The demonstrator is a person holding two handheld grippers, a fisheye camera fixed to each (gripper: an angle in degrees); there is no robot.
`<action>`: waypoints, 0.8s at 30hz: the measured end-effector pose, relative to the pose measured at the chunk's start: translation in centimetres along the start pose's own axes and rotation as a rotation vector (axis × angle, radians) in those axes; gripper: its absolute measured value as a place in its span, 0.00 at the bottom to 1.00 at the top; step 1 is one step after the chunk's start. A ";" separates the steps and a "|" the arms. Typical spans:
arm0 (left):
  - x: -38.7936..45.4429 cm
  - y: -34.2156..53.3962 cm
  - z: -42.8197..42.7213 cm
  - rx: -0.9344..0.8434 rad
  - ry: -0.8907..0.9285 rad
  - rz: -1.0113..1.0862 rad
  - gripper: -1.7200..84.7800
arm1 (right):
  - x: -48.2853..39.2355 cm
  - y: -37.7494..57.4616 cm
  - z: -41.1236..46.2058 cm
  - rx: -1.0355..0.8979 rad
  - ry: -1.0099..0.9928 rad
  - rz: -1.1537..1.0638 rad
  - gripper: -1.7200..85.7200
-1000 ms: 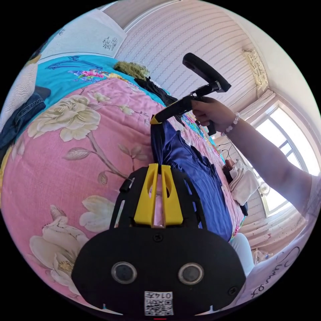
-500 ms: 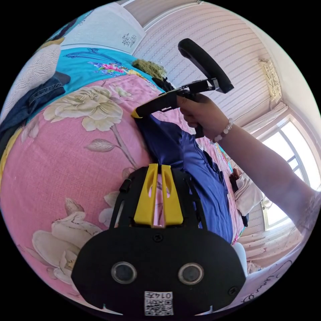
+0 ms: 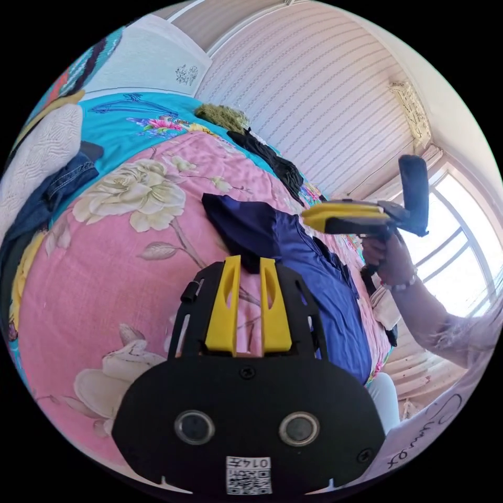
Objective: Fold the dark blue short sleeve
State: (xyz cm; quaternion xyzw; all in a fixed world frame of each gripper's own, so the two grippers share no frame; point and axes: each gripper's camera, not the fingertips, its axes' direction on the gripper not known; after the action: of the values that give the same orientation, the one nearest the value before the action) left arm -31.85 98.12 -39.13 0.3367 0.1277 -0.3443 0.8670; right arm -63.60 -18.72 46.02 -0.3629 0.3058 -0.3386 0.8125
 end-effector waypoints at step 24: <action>25.1 0.0 12.0 -0.146 -0.087 0.452 0.05 | 1.0 69.8 6.7 0.371 0.155 1.084 0.11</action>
State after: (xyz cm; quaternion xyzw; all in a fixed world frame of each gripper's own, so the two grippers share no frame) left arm -13.65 77.23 -41.62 0.2782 0.0361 -0.1454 0.9488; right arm -35.17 18.48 -6.16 0.0200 0.4421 0.0527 0.8952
